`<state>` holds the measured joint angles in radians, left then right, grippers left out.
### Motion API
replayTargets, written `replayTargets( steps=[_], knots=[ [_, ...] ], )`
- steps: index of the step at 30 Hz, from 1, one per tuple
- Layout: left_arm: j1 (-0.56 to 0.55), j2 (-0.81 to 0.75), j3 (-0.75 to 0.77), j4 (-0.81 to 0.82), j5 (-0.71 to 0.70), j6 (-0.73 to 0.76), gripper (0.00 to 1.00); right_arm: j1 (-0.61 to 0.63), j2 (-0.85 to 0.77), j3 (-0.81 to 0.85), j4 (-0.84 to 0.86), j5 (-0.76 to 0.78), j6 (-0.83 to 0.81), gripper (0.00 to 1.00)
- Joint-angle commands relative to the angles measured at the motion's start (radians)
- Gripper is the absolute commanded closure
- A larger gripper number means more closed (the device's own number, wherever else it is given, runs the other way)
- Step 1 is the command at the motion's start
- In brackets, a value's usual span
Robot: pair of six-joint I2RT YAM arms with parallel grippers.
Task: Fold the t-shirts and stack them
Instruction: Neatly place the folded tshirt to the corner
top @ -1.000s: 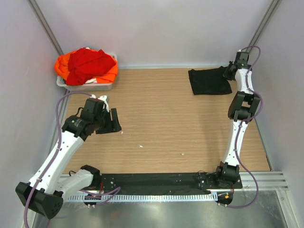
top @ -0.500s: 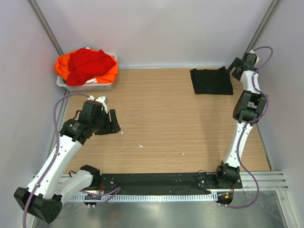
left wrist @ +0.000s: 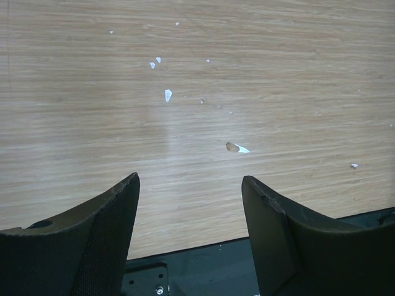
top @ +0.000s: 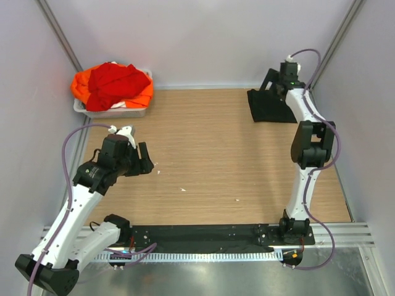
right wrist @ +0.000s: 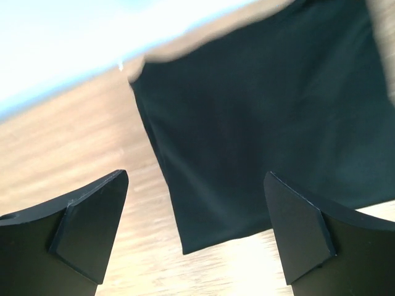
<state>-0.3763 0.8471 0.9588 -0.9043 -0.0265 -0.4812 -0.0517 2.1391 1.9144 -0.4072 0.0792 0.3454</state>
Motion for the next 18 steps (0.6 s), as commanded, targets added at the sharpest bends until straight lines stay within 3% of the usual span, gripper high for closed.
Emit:
replayTargets(
  steps=[1,10,18],
  knots=[
    [0.004,-0.031,-0.003,0.051,-0.02,0.007,0.31,-0.004,0.1,0.049,-0.096,0.034,-0.016,0.02],
    [0.004,-0.036,-0.003,0.051,-0.032,0.004,0.31,0.044,0.272,0.211,-0.174,0.151,-0.091,0.05],
    [0.004,-0.031,-0.003,0.05,-0.044,0.003,0.32,0.049,0.419,0.324,-0.255,0.367,-0.173,0.06]
  ],
)
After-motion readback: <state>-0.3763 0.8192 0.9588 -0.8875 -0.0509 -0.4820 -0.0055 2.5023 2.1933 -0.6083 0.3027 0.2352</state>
